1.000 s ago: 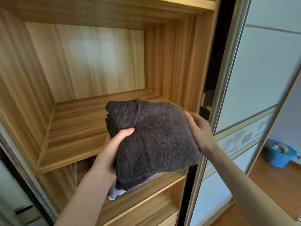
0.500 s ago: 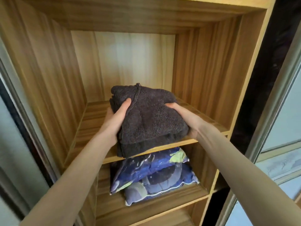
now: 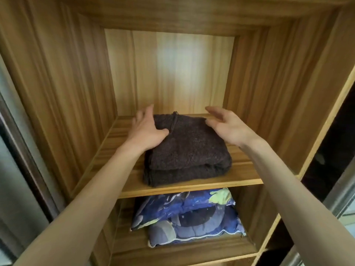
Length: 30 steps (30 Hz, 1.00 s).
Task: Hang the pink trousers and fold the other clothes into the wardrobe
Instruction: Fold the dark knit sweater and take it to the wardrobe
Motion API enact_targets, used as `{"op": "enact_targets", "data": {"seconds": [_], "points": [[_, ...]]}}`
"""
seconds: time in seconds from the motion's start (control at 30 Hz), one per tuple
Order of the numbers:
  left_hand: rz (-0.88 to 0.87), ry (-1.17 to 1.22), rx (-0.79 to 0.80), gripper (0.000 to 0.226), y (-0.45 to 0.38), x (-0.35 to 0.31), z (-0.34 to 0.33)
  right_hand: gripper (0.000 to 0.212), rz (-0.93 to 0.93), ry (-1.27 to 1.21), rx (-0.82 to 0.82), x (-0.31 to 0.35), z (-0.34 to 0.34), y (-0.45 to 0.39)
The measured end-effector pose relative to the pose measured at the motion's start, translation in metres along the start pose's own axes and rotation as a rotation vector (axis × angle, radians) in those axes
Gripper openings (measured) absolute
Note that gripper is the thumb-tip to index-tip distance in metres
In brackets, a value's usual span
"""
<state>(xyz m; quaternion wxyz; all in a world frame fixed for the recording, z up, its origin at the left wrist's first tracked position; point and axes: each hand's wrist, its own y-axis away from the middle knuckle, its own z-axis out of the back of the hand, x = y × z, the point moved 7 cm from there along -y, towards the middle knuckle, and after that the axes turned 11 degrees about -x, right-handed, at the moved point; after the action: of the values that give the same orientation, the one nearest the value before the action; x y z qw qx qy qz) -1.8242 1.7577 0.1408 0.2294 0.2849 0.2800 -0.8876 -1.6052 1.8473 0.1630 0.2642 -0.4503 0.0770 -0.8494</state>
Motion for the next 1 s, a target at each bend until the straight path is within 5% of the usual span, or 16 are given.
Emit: {"op": "enact_targets", "data": {"seconds": [0.1, 0.2, 0.5, 0.77, 1.0], "points": [[-0.258, -0.096, 0.074, 0.058, 0.002, -0.037, -0.011, 0.059, 0.124, 0.229, 0.133, 0.016, -0.029, -0.003], [-0.226, -0.244, 0.168, 0.073, 0.010, -0.031, -0.033, 0.070, 0.196, 0.504, 0.186, 0.007, -0.050, 0.002], [-0.229, -0.298, 0.125, 0.067, 0.016, -0.008, -0.051, 0.057, 0.156, 0.453, 0.156, -0.010, -0.055, 0.000], [-0.578, -0.223, -0.101, 0.058, 0.056, -0.033, -0.024, 0.060, 0.239, 0.434, -0.241, 0.010, -0.015, 0.051], [-0.856, 0.044, -0.154, 0.058, 0.144, -0.073, -0.023, 0.064, -0.038, 0.704, -0.579, 0.005, 0.047, 0.203]]}}
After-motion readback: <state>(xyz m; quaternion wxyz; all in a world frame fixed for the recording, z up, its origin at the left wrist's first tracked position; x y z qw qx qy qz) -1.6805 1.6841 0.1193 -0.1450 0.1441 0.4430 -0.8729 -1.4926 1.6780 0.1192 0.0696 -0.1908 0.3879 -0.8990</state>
